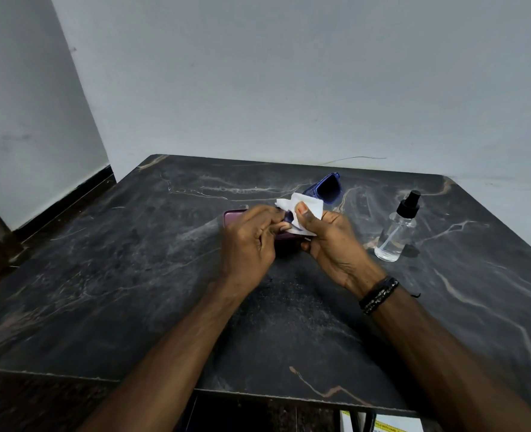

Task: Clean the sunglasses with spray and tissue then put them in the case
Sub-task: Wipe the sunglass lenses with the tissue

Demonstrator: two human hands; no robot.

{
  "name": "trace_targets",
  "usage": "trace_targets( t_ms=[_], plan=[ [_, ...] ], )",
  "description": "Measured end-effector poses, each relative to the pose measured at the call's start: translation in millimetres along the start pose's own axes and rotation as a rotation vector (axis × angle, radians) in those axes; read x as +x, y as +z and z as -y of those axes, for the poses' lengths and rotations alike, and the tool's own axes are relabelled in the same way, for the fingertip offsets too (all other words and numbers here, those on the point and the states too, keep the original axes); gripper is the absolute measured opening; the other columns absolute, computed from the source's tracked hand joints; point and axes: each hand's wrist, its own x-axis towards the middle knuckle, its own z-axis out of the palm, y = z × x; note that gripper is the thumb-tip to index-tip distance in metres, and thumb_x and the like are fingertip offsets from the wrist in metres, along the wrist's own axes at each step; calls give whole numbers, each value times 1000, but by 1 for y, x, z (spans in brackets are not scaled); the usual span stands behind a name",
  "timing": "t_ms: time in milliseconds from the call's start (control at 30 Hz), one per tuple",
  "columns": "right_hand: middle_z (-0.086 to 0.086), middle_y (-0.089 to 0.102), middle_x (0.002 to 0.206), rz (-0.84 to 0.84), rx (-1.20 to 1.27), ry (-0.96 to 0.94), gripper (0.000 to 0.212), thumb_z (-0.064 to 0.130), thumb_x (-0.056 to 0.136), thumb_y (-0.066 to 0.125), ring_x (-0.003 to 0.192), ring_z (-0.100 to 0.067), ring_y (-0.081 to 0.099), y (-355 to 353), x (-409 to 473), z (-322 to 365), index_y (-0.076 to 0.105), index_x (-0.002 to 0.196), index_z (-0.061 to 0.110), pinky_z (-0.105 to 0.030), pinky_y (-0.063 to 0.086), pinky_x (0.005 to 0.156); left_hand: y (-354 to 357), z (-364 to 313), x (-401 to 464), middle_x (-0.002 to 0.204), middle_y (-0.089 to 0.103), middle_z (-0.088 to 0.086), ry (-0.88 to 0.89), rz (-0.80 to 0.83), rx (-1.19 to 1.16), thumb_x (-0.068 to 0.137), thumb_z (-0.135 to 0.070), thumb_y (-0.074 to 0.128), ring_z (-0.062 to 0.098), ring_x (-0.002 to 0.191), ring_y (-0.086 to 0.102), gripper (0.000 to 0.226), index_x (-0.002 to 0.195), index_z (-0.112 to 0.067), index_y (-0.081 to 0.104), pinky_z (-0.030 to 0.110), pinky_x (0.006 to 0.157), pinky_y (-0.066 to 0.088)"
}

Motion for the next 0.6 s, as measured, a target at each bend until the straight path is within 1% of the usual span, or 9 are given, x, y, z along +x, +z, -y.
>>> trace_targets(
  t_ms=[67,100,167,200,267,367,433,467,600],
  plan=[
    [-17,70,103,8,11,16,41,25,85,66,91,-27,60,-1,0,1,66,117,-2,-33,45,75,-1,3,1,92,73,11,-43,-8,-23,72,24,61,19,83,70,30,89,4,74,33,75,59],
    [-18,70,102,6,9,25,38,21,85,68,92,-28,59,-2,0,1,66,114,-3,-33,43,73,-2,5,1,92,73,11,-50,-10,-18,72,23,60,20,83,70,29,89,3,74,35,74,59],
    [-23,68,104,-10,-1,34,37,16,81,69,96,-34,55,-3,0,0,66,111,-6,-41,38,78,-4,5,2,92,73,10,-38,-4,2,72,22,60,21,82,70,29,88,3,74,35,73,59],
    [-26,66,105,-16,-6,35,39,15,79,69,98,-35,54,-3,0,-1,66,111,-8,-45,37,82,-4,4,2,91,73,11,-28,3,12,72,22,60,21,81,69,28,88,3,73,32,73,58],
    [-30,64,108,-29,-17,38,46,16,76,73,99,-37,54,-3,-1,-2,64,112,-10,-49,35,87,-5,0,2,90,72,12,-13,15,40,70,24,59,19,80,68,30,87,4,73,19,76,55],
    [-36,62,113,-24,-39,17,62,30,67,86,98,-37,54,0,-3,-3,66,112,-7,-50,34,87,-5,-3,2,88,71,14,6,21,68,66,25,57,12,80,62,31,84,5,72,3,80,41],
    [-38,61,114,-25,-56,5,70,41,60,89,97,-37,52,1,-3,-4,69,111,-2,-48,31,85,-4,-4,2,88,72,16,22,16,80,66,24,58,12,81,61,29,83,5,72,0,81,39],
    [-37,61,114,-23,-53,3,69,43,60,89,97,-37,51,1,-2,-5,70,111,0,-48,31,85,-3,-5,2,88,72,16,30,16,78,66,24,59,12,81,61,28,82,5,72,0,81,39],
    [-34,61,120,-23,-14,10,55,32,75,78,99,-35,54,1,-3,-1,67,118,0,-49,36,86,-2,-4,2,89,71,15,12,17,63,68,27,62,10,82,63,30,85,5,72,2,81,43]
  ],
)
